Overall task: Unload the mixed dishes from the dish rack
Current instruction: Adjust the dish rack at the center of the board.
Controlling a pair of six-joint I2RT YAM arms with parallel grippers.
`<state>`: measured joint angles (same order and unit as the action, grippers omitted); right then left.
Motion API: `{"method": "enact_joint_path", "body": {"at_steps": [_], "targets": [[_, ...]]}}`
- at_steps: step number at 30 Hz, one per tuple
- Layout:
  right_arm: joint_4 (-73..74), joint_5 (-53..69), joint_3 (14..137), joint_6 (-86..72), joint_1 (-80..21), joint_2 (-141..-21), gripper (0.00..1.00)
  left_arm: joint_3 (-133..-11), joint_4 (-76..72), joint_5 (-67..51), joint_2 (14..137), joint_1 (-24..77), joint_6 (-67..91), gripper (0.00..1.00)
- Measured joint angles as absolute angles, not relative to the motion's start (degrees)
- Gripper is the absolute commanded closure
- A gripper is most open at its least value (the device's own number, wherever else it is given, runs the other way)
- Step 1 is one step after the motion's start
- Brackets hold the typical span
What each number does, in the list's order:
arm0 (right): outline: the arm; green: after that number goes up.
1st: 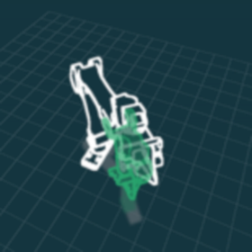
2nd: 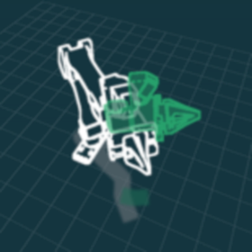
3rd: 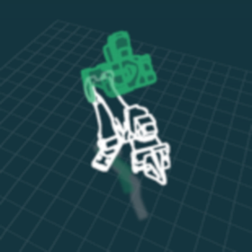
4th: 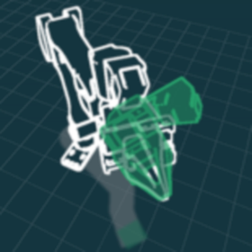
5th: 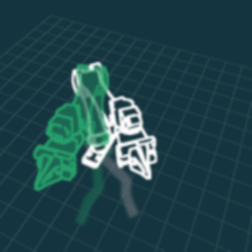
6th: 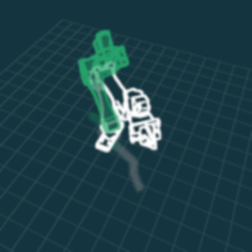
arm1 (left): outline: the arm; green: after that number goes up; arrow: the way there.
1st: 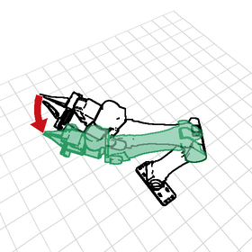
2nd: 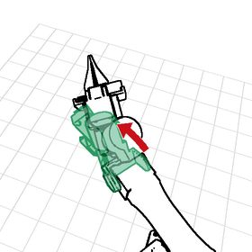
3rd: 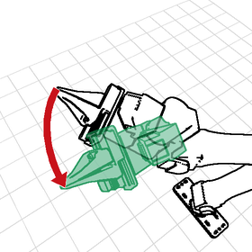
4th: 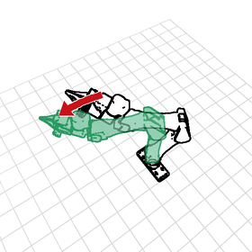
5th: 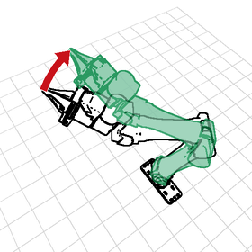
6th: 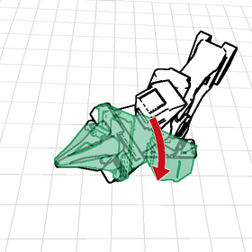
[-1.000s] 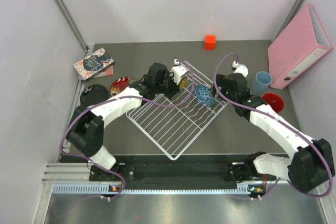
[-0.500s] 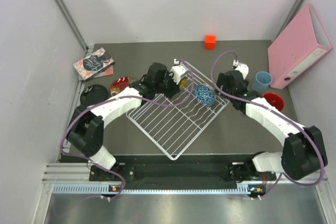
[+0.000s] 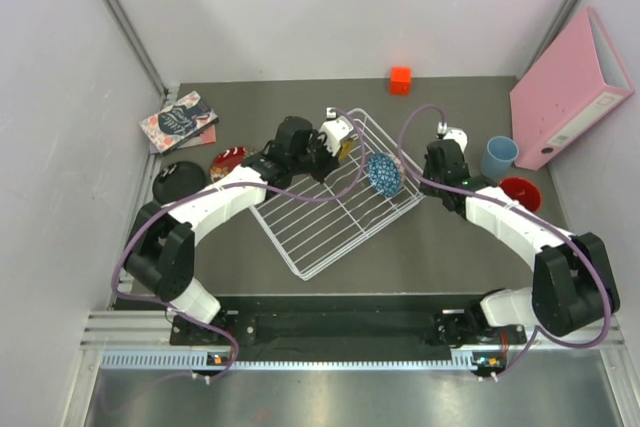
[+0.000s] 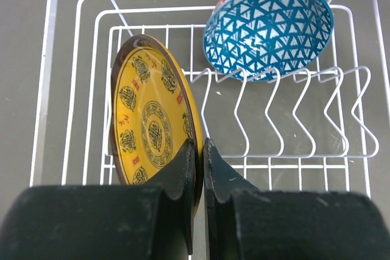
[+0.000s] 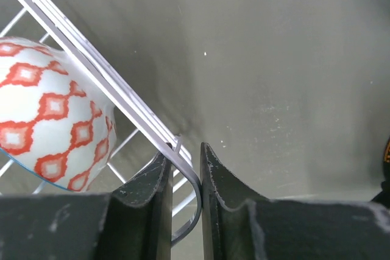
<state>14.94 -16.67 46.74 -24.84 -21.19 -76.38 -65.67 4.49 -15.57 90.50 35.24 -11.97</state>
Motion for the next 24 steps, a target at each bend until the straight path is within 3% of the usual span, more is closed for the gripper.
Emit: {"method": "enact_joint_path", "body": {"at_steps": [13, 24], "targets": [[11.92, -15.99, 38.50, -30.79, -20.97, -67.44, 1.00, -66.94, 4.56, -18.81, 91.83, 35.59, -11.57, 1.00], [19.84, -16.34, 35.14, -34.13, -20.82, -58.52, 1.00, -67.81, 3.81, -23.20, 93.32, 36.16, -9.39, 1.00]]}}
